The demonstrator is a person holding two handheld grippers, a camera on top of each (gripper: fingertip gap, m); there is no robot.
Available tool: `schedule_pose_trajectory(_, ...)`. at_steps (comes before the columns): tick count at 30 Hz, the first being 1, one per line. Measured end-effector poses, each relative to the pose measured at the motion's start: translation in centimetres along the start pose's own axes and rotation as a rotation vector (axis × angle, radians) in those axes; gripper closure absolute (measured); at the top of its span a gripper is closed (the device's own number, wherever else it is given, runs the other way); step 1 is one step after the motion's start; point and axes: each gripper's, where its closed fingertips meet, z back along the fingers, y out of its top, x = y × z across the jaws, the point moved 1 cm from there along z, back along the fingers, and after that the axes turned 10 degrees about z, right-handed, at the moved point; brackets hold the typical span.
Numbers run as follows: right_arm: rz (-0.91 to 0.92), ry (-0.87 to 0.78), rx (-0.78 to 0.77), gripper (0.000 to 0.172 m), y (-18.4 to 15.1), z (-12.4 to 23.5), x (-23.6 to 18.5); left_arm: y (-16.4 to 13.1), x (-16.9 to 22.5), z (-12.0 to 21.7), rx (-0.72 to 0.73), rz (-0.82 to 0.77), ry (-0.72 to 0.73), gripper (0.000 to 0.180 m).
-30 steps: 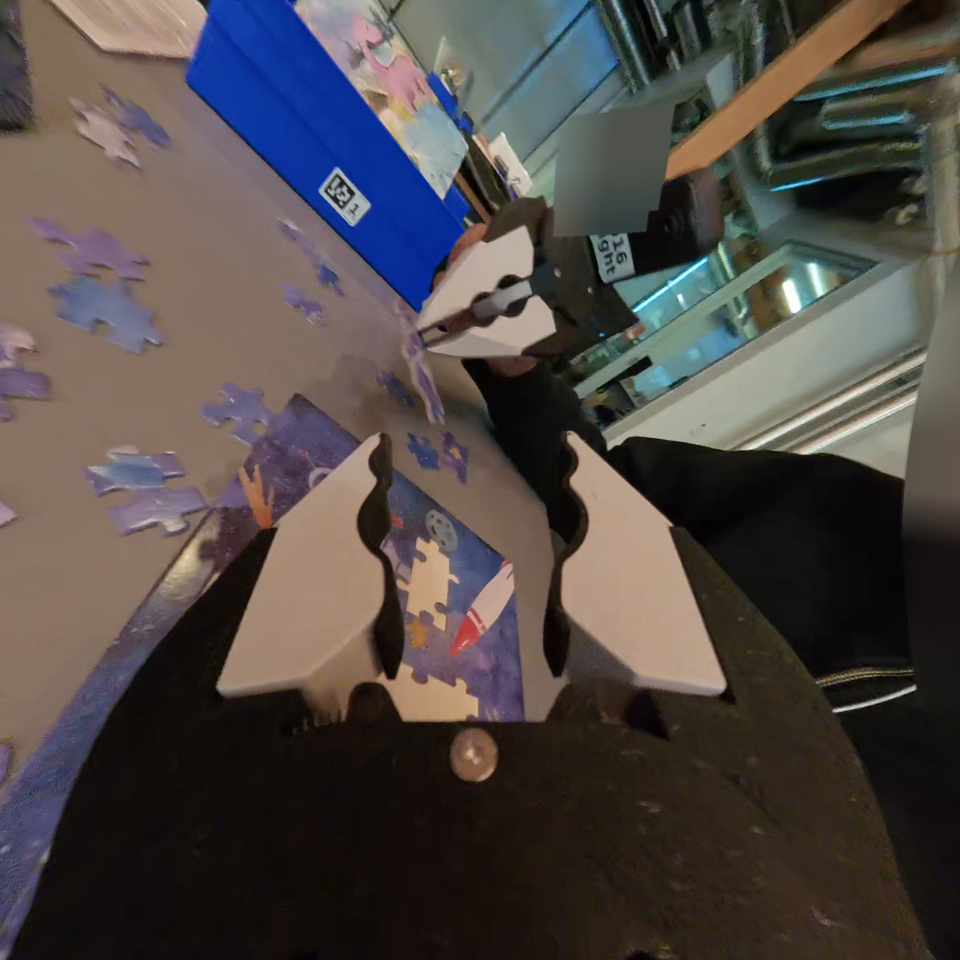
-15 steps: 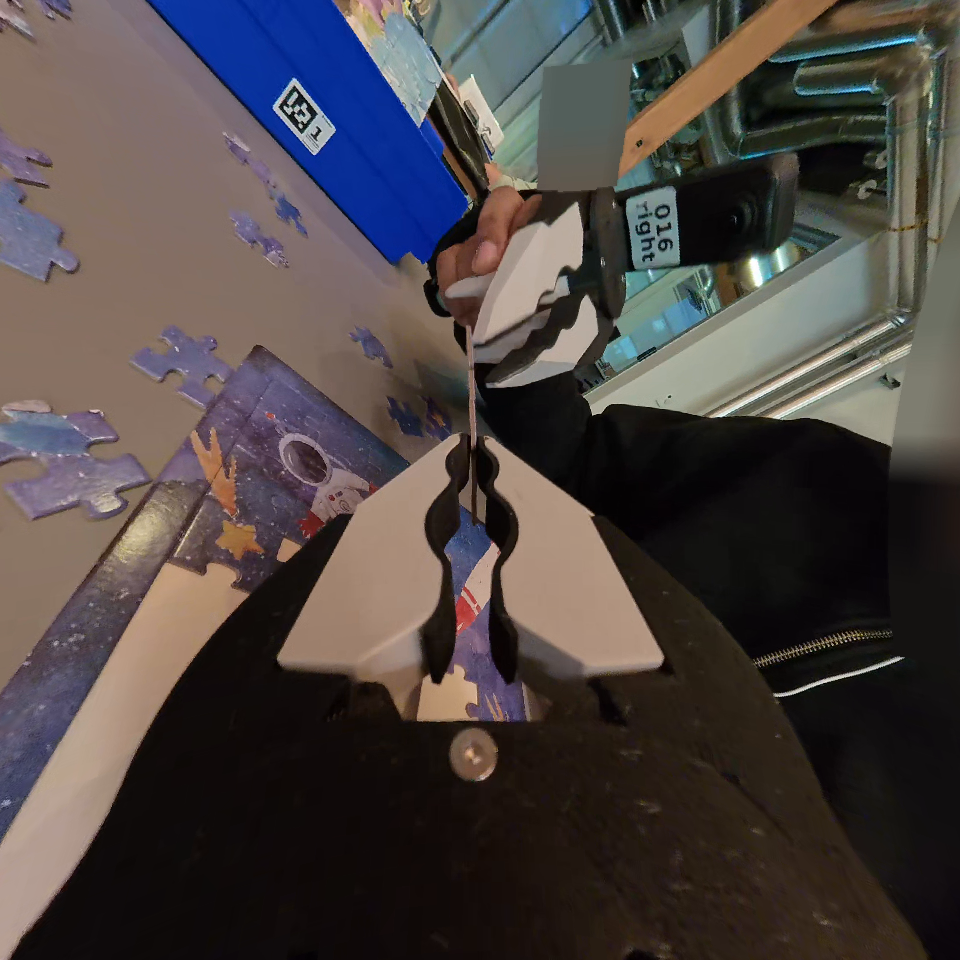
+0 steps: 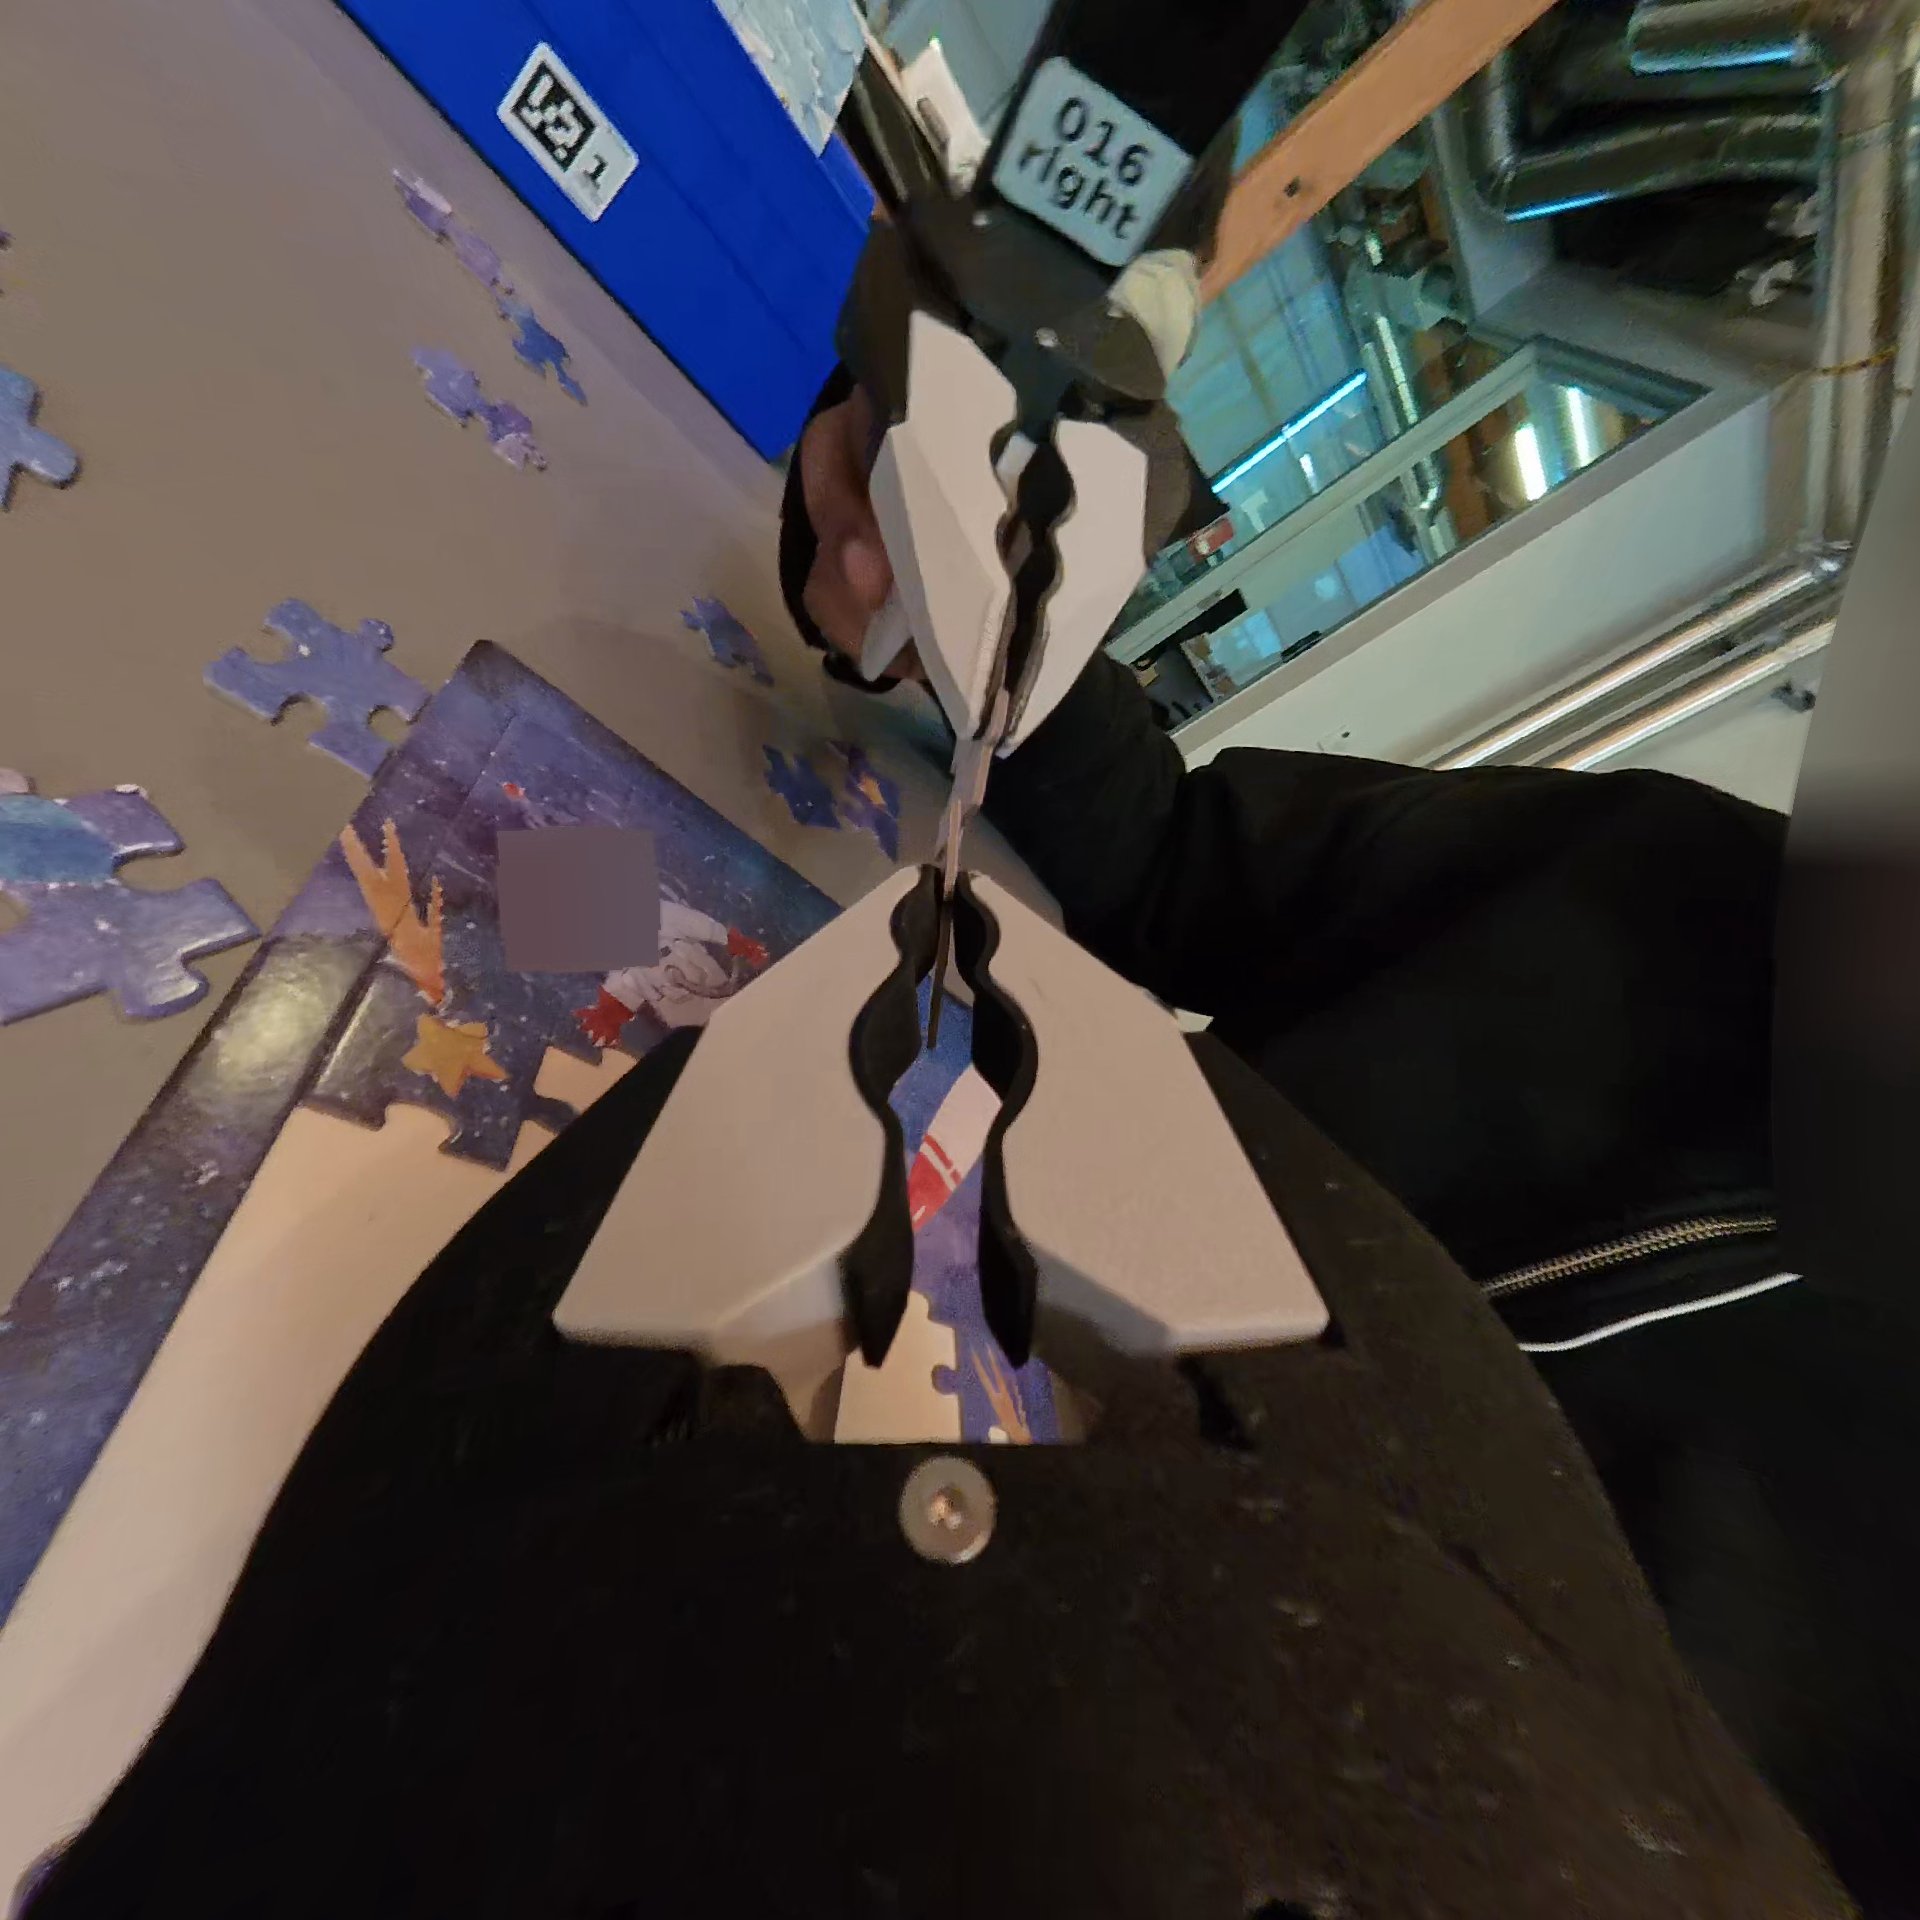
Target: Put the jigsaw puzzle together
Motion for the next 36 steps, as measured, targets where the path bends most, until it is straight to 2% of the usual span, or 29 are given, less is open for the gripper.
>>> schedule_pose_trajectory(5, -0.142, 0.095, 0.125, 0.172, 1.0, 0.3, -0.3, 0.2, 0.5, 0.1, 0.014, -0.02, -0.02, 0.18)
schedule_pose_trajectory(14, -0.295, 0.063, 0.144, 0.172, 0.8, 0.3, 0.7, 1.0, 0.2, 0.7, 0.045, -0.241, 0.2, 0.18)
schedule_pose_trajectory(17, -0.345, 0.105, 0.204, 0.172, 1.4, 0.7, 0.6, 1.5, 1.8, 1.0, 0.091, -0.196, 0.083, 0.18)
schedule_pose_trajectory(19, -0.353, 0.16, 0.256, 0.172, 2.0, 1.1, 0.3, 1.9, 2.4, 1.5, 0.131, -0.129, -0.014, 0.18)
schedule_pose_trajectory(22, -0.351, 0.185, 0.27, 0.172, 2.2, 1.2, 0.1, 1.9, 2.6, 1.5, 0.136, -0.106, -0.056, 0.18)
schedule_pose_trajectory(29, -0.323, 0.142, 0.236, 0.17, 1.9, 1.0, 0.3, 2.8, 1.2, 2.2, 0.185, -0.271, 0.216, 0.18)
schedule_pose_trajectory(36, -0.246, 0.057, 0.158, 0.172, 1.2, 0.4, 0.6, 3.2, 1.3, 2.6, 0.23, -0.225, 0.163, 0.18)
